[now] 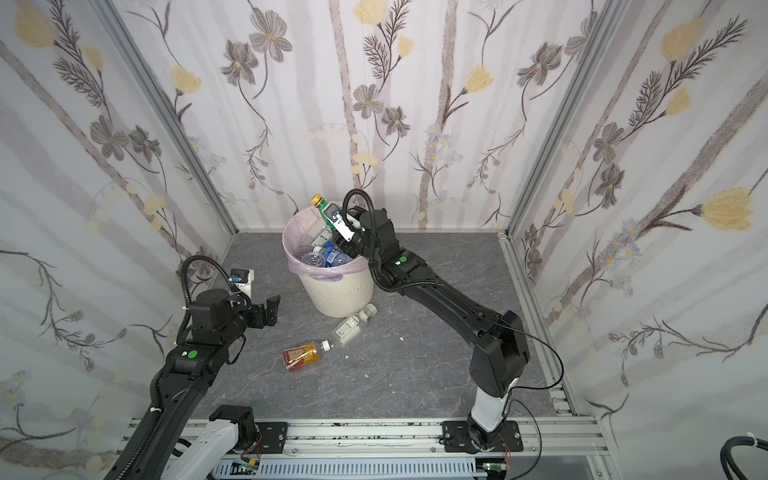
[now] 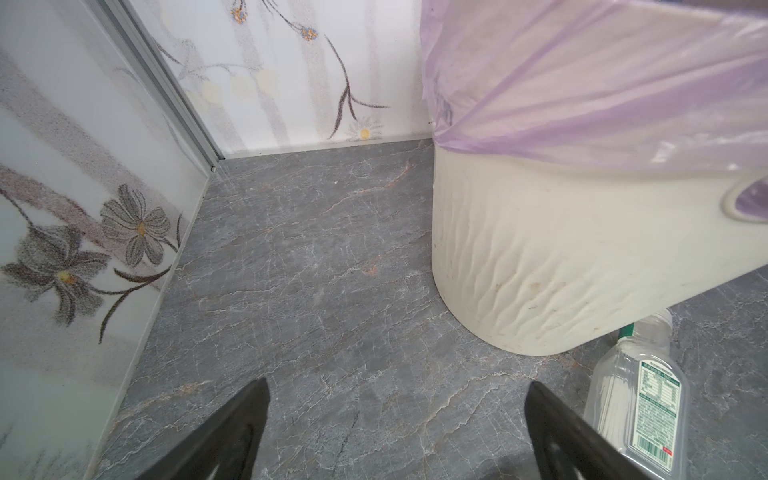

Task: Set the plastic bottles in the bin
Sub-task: 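Lift the Sprite bottle with the right gripper and carry it over the bin, then open the right gripper to drop the Sprite bottle into the bin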

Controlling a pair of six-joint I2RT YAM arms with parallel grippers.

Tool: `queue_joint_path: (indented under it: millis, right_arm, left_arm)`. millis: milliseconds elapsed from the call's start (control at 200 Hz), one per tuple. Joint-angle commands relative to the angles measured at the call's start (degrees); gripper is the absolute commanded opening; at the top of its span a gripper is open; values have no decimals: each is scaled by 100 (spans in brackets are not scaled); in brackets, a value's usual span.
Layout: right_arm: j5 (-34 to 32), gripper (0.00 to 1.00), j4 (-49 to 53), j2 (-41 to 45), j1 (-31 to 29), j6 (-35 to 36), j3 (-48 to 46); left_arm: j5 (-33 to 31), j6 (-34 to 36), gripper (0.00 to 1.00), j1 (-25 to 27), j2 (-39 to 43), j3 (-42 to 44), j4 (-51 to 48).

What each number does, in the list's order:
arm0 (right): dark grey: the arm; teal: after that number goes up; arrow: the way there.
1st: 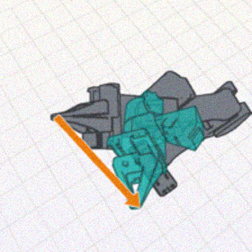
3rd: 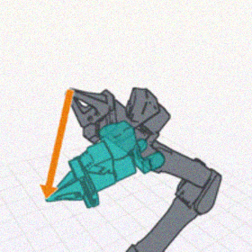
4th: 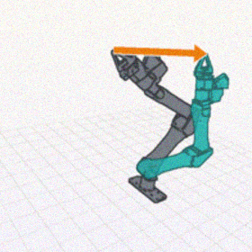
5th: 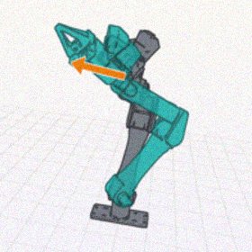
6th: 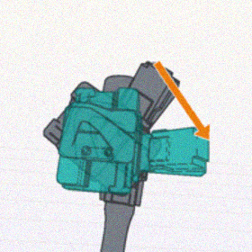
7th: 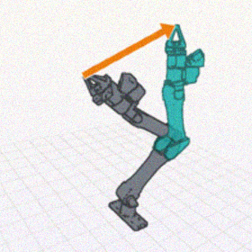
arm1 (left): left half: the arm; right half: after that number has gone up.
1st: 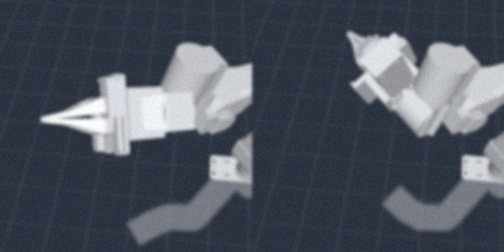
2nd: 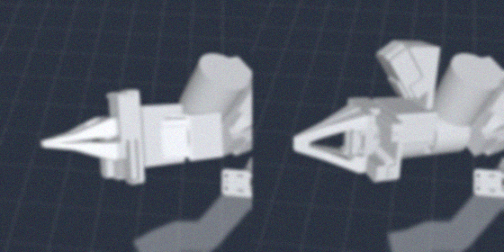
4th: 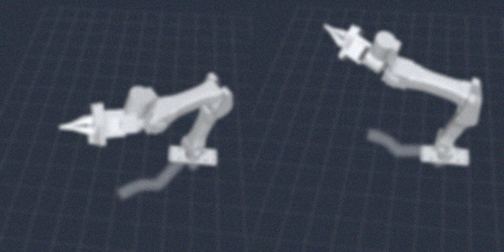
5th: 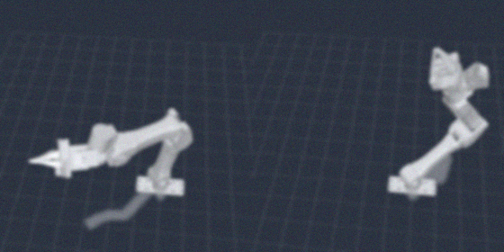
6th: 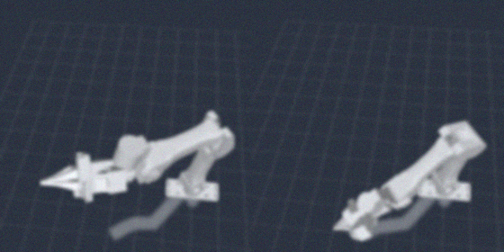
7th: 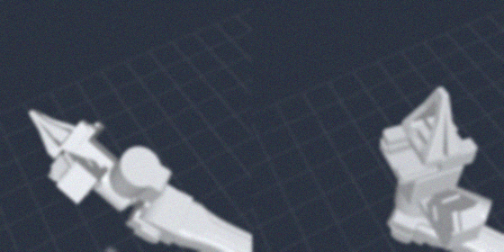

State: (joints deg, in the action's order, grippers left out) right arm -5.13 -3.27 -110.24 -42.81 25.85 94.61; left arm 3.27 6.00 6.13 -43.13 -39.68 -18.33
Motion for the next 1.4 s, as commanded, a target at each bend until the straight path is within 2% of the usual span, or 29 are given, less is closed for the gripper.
queue_joint_path:
  millis: [0,305,475,959,1139,1394]
  right_arm:
    - [-317,52,-80,-98,17,70,49]
    - [-519,58,-7,-139,44,41,-3]
    - [-604,69,6,-143,52,22,-12]
    - [-239,77,-272,307,62,-302,-322]
    - [4,78,-549,748,157,-637,-768]
    - [365,79,-1168,1783,514,-1295,-2072]
  left_arm:
    - [77,1,97,-6,18,-53,33]
    - [218,8,97,-4,120,-66,18]
    - [284,50,97,-2,149,-99,-45]
    - [625,215,96,-2,106,-255,-361]
    - [804,379,94,2,13,-333,-632]
    - [913,883,92,109,-114,-520,-1029]
